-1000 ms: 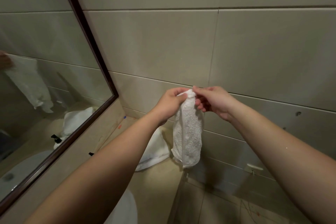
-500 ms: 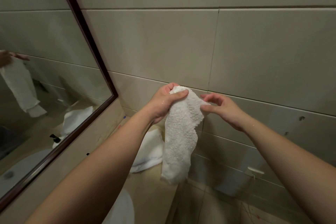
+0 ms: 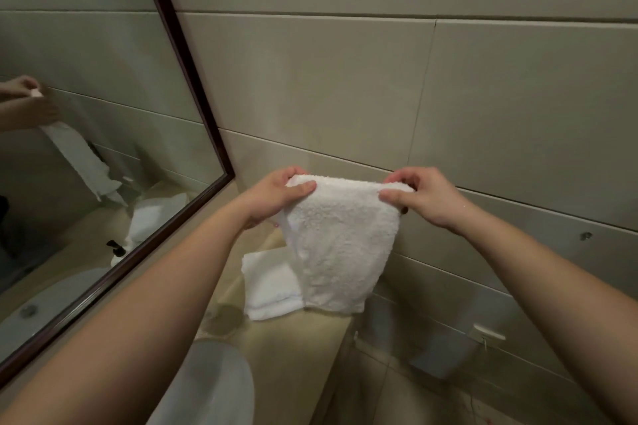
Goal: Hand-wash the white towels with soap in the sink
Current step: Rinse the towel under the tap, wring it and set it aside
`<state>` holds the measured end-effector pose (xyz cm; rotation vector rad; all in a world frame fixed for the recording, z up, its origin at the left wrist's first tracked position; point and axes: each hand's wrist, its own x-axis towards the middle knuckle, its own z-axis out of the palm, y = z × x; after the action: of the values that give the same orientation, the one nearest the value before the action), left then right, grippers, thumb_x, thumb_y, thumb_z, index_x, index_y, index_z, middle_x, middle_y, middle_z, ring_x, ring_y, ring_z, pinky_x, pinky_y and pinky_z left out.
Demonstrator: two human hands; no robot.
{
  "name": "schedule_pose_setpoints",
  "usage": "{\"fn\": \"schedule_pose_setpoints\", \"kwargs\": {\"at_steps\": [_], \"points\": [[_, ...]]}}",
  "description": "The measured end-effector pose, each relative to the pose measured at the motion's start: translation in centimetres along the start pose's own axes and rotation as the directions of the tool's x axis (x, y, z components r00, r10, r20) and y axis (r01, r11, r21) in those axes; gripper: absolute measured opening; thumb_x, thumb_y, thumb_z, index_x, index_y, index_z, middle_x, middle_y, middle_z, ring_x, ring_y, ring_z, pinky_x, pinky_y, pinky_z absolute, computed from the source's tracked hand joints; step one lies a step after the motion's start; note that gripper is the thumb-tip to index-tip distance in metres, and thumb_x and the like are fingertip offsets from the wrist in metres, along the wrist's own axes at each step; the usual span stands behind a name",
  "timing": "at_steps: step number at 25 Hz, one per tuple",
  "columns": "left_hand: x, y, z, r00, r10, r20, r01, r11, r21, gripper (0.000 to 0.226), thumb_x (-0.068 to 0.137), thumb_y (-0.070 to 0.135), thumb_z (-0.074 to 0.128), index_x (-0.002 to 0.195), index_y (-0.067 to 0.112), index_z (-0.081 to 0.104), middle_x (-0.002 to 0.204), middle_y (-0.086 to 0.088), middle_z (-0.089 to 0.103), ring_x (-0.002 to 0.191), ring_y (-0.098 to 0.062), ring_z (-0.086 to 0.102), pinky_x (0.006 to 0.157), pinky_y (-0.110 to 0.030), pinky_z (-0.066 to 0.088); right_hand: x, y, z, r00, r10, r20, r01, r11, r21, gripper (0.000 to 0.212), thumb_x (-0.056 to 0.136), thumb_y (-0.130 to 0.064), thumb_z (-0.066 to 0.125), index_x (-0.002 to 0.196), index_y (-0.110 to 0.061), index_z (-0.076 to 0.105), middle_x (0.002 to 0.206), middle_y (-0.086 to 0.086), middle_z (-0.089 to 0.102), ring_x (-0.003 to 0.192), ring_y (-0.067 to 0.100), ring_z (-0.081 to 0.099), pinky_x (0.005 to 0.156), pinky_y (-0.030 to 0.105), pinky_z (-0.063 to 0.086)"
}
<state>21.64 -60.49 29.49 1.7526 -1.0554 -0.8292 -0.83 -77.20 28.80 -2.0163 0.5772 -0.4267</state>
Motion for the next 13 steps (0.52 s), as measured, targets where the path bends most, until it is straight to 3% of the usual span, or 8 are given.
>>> {"fn": "schedule_pose_setpoints", "kwargs": {"at_steps": [4,6,8,10,13], "points": [[-1.2,-1.4,-1.2,0.989,0.107,-0.101,-0.057,0.913,0.405,0.019,0.093,0.033,0.069,0.094,0.015,0.065,0.074,0.011,0.059,0.057,0.002,0.053,0.048,-0.01,0.036,0.7,-0.6,1.4,1.0,0.021,-0.023,-0.02,0.999,0.051,0.009,0.089,-0.008,0.07,0.093,-0.009,0.062,0.078,0.007,0.061,0.048,0.009,0.056,0.045,0.028,0.052],[-2.1,-1.4,-2.1,0.973,0.197,-0.122,-0.101,0.833,0.544,0.014,0.092,0.03,0.07,0.087,0.018,0.065,0.069,0.012,0.056,0.058,0.0,0.051,0.049,-0.012,0.034,1.0,-0.8,2.3,1.0,0.029,-0.003,-0.029,0.997,0.075,0.016,0.089,-0.01,0.071,0.103,-0.007,0.064,0.089,0.01,0.063,0.058,0.023,0.063,0.059,0.042,0.058],[-2.9,-2.0,-3.0,0.958,0.244,-0.152,-0.105,0.79,0.604,0.016,0.091,0.029,0.071,0.081,0.02,0.063,0.067,0.011,0.054,0.061,0.001,0.05,0.054,-0.018,0.033,1.6,-1.2,3.1,0.999,0.043,0.021,-0.043,0.998,0.039,0.025,0.09,-0.013,0.071,0.112,-0.003,0.065,0.096,0.011,0.067,0.065,0.027,0.067,0.07,0.045,0.058],[-3.6,-3.0,-3.3,0.961,0.184,-0.207,-0.055,0.859,0.509,0.017,0.092,0.026,0.071,0.081,0.017,0.061,0.07,0.007,0.055,0.062,0.0,0.053,0.057,-0.02,0.044,2.0,-1.6,3.8,0.999,0.04,0.031,-0.04,0.999,-0.007,0.021,0.09,-0.017,0.071,0.102,-0.001,0.069,0.09,0.014,0.068,0.063,0.025,0.069,0.067,0.04,0.056],[-5.0,-4.2,-3.0,0.951,0.045,-0.305,0.01,0.984,0.178,0.015,0.092,0.015,0.069,0.091,0.0,0.064,0.086,-0.013,0.061,0.077,-0.016,0.063,0.06,-0.027,0.06,2.4,-1.6,5.1,0.995,0.022,0.095,-0.03,0.997,0.075,0.015,0.091,-0.019,0.07,0.091,-0.004,0.068,0.077,0.013,0.065,0.058,0.032,0.063,0.058,0.041,0.055]]}}
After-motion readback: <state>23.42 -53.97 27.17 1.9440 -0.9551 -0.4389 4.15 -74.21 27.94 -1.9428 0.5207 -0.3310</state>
